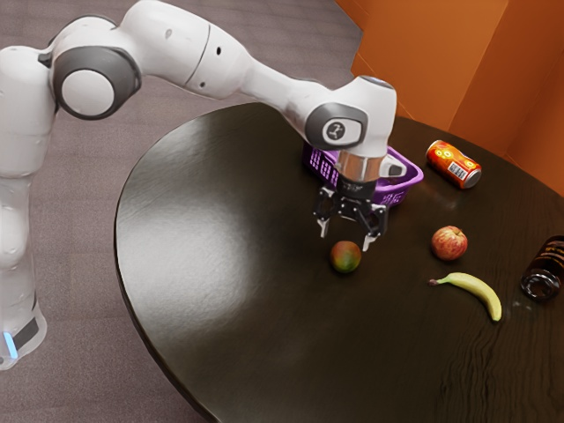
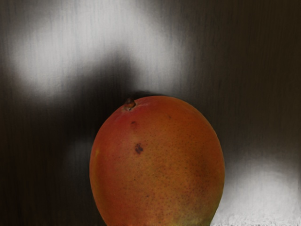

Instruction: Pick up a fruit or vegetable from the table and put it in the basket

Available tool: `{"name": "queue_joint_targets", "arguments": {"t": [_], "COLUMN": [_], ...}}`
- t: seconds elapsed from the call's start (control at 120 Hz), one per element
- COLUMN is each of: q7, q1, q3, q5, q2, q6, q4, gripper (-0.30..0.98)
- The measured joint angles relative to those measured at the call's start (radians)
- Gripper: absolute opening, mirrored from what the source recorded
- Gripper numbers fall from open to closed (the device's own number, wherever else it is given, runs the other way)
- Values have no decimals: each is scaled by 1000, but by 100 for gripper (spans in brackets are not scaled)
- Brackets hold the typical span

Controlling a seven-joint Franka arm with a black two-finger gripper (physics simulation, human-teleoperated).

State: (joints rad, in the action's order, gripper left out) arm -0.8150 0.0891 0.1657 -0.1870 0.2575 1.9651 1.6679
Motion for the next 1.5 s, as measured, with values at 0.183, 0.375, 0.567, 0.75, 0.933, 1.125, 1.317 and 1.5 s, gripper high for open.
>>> {"name": "queue_joint_targets", "arguments": {"t": [0.183, 0.375, 0.567, 0.75, 0.933, 1.125, 1.317, 1.5], "q7": [17, 31, 43, 52, 59, 64, 67, 70], "q1": [1, 3, 5, 13, 7, 10, 10, 8], "q3": [0, -3, -3, -4, -3, -3, -3, -3], "q5": [-20, -33, -36, -36, -36, -38, -38, -39], "q2": [-3, 7, 21, 27, 38, 53, 55, 62], "q6": [17, 32, 43, 50, 59, 65, 68, 71], "q4": [25, 35, 32, 28, 27, 26, 26, 26], "gripper": [69, 69, 69, 69, 69, 69, 69, 69]}}
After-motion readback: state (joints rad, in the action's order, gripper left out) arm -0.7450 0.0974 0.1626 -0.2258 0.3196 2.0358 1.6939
